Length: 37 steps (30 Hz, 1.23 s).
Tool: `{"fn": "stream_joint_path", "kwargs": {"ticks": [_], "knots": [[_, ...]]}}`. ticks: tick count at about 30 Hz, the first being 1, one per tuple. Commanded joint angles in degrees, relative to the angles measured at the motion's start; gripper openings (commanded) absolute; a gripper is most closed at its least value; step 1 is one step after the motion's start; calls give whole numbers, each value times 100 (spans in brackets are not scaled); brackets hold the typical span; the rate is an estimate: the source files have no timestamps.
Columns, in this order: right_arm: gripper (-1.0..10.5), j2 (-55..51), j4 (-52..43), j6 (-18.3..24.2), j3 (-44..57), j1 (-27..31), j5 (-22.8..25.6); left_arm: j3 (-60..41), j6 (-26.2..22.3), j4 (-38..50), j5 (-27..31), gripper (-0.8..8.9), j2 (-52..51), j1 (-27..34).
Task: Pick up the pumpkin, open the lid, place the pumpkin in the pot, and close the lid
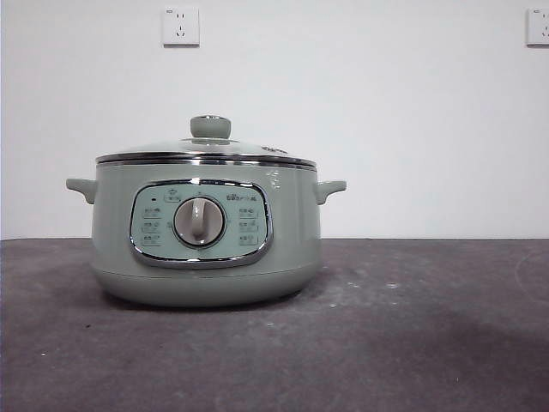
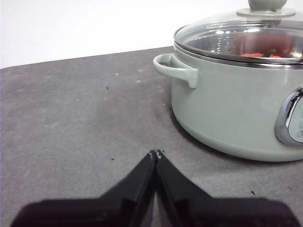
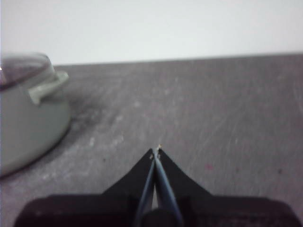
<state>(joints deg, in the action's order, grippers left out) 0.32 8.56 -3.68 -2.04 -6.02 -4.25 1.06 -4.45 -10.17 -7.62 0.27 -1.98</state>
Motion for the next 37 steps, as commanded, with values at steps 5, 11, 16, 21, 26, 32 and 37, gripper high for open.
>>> {"fn": "stream_joint_path", "kwargs": {"ticks": [5, 11, 16, 21, 26, 32, 37], "knots": [[1, -26, 138, -177, 164, 2, 17, -85, 22, -11, 4, -3, -15, 17], [1, -26, 160, -195, 164, 2, 17, -85, 22, -11, 7, -3, -15, 17], [1, -26, 155, -184, 162, 2, 20, -83, 22, -11, 7, -3, -15, 17], [1, -24, 157, -184, 162, 0, 20, -85, 22, -11, 7, -3, -15, 17], [1, -24, 157, -184, 162, 0, 20, -85, 22, -11, 7, -3, -15, 17], [1, -24, 157, -184, 162, 0, 20, -85, 22, -11, 7, -3, -15, 17], [1, -24, 157, -184, 162, 0, 20, -83, 22, -11, 7, -3, -15, 17]]}}
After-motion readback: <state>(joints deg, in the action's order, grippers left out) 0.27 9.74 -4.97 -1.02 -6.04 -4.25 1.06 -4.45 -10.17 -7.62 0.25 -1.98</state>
